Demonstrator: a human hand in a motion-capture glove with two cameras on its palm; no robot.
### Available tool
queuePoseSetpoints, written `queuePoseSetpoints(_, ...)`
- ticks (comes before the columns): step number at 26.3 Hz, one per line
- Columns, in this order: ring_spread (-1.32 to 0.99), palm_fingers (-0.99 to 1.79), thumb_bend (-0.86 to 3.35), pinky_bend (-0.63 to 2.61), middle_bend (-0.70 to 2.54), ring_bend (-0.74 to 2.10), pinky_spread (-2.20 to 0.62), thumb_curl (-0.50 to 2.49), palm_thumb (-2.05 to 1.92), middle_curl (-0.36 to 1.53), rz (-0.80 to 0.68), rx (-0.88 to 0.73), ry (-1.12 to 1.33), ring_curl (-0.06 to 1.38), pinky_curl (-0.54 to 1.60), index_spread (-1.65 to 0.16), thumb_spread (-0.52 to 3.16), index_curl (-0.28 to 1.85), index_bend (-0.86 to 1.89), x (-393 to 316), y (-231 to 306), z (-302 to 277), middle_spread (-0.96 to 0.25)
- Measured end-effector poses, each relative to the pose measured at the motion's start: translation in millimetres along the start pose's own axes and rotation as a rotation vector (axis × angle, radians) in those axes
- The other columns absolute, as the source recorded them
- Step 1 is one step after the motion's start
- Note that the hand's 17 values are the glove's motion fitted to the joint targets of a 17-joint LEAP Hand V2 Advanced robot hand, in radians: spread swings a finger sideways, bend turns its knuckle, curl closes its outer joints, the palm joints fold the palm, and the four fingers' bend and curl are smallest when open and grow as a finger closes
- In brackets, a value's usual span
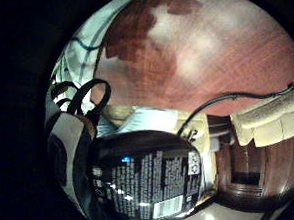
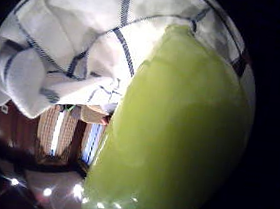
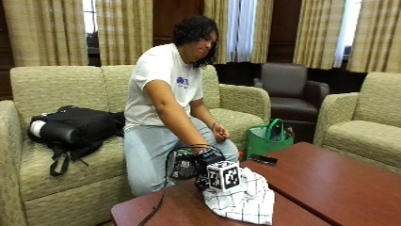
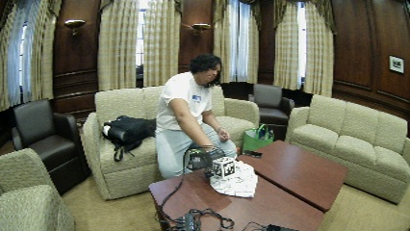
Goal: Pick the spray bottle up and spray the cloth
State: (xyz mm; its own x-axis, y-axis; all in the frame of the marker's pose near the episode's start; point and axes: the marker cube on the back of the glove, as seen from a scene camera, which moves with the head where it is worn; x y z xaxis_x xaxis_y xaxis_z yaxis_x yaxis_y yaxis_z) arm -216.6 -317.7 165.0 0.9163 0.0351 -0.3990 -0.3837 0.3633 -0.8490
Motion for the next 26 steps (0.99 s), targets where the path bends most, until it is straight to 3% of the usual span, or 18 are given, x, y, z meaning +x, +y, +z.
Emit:
queuePoseSetpoints(9, -0.19, 1.37, -0.03, 0.45, 0.71, 0.71, -0.29, 0.86, 0.91, 0.56, -0.018, 0.023, -0.009, 0.5, 0.42, -0.27, 0.29, 0.6, 0.41, -8, 3, 3, -0.18)
queuePoseSetpoints(16, -0.19, 1.37, -0.03, 0.45, 0.71, 0.72, -0.28, 0.86, 0.91, 0.56, -0.11, 0.134, -0.039, 0.5, 0.42, -0.27, 0.29, 0.6, 0.4, -24, 49, -30, -0.17)
queuePoseSetpoints(22, -0.19, 1.36, -0.03, 0.44, 0.71, 0.71, -0.28, 0.86, 0.91, 0.56, -0.302, 0.263, -0.119, 0.5, 0.42, -0.27, 0.29, 0.6, 0.4, -57, 103, -58, -0.17)
queuePoseSetpoints(26, -0.19, 1.36, -0.03, 0.44, 0.7, 0.71, -0.28, 0.86, 0.91, 0.56, -0.534, 0.39, -0.217, 0.5, 0.42, -0.27, 0.3, 0.6, 0.39, -81, 137, -83, -0.17)
